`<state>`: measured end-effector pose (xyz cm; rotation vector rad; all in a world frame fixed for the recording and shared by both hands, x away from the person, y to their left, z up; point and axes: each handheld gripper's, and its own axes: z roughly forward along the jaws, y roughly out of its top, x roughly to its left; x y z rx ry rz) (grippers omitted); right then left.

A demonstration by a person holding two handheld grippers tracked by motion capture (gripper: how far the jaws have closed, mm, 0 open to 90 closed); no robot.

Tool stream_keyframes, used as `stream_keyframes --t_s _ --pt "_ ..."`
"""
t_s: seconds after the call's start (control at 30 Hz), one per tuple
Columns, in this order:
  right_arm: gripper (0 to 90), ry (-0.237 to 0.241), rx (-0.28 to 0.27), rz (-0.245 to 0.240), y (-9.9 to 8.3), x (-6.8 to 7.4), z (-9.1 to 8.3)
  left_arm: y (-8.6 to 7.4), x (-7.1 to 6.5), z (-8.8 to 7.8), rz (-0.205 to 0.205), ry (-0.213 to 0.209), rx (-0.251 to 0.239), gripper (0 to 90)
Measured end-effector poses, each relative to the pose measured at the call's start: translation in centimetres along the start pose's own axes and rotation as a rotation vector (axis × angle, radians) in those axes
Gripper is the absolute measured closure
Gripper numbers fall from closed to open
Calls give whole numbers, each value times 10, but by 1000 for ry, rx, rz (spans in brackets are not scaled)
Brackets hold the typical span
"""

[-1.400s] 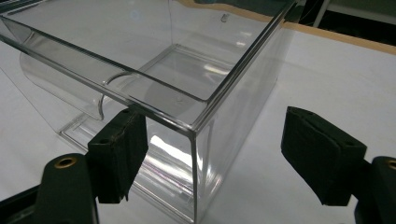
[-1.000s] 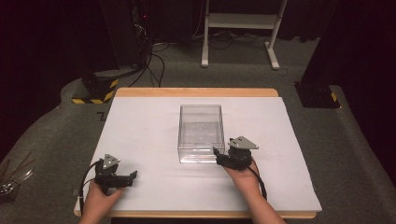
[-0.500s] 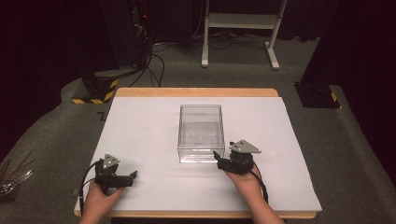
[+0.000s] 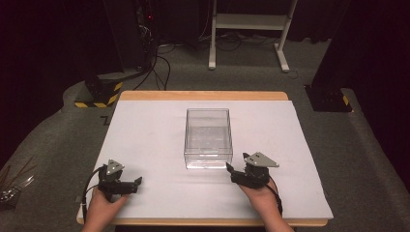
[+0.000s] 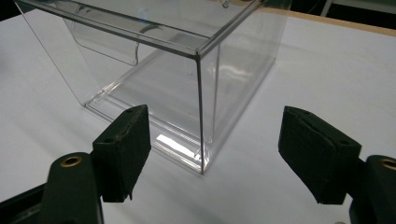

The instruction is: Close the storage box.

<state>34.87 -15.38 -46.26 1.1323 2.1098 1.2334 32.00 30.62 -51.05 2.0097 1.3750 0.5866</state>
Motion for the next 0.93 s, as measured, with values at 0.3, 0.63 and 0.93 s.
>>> stream_keyframes --t_s 0.3,0.63,0.93 --pt "263 -43 15 4 -12 -17 -17 0 0 0 0 0 -2 5" --pt "265 -107 59 30 -38 -39 -25 0 0 0 -3 1 -5 6" --pt "265 -126 83 35 -53 -48 -23 0 0 0 -3 1 -5 6"
